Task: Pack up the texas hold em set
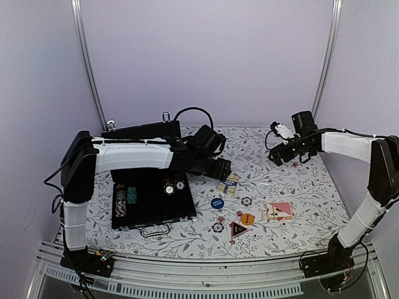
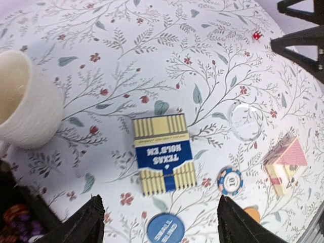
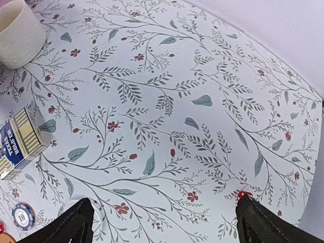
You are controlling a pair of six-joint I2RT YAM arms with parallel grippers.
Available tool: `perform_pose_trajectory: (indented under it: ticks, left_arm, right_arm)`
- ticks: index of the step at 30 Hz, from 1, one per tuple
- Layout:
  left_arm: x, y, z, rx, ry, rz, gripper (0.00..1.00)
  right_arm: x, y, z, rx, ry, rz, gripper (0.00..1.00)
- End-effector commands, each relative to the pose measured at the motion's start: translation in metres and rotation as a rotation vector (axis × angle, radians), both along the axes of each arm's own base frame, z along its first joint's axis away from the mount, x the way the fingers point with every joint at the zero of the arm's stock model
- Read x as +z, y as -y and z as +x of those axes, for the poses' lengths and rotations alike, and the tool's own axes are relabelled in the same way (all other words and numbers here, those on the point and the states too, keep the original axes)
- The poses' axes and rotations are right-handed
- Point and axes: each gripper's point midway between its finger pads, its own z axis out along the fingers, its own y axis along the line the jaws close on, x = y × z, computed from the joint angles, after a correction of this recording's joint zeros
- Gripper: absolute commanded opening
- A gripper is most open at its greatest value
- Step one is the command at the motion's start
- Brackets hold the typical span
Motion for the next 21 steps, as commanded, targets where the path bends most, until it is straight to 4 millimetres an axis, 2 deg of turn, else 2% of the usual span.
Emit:
perform_pose_trajectory:
  ticks: [1, 6, 12, 16, 21]
  left_arm:
    - [-0.054, 0.024, -0.014, -0.022, -0.152, 0.115, 0.79]
    - [-0.078, 0.036, -0.004, -0.008, -0.181, 0.184, 0.82]
    - [-0.092, 0.042, 0.001, -0.016, -0.192, 0.208, 0.84]
    - [-0.106, 0.044, 0.004, -0.027, -0.2, 0.234, 0.85]
    - [-0.117, 0.045, 0.014, -0.018, -0.191, 0.262, 0.85]
  right_arm:
    - [0.042, 0.003, -0.007, 0.008, 0.093, 0.124, 0.99]
    - [0.071, 0.013, -0.014, 0.008, 0.178, 0.177, 0.99]
    - [0.084, 0.014, -0.02, 0.017, 0.223, 0.182, 0.99]
    - [0.08, 0.017, -0.016, -0.002, 0.216, 0.166, 0.99]
    - [0.069, 0.043, -0.003, -0.112, 0.221, 0.044, 0.99]
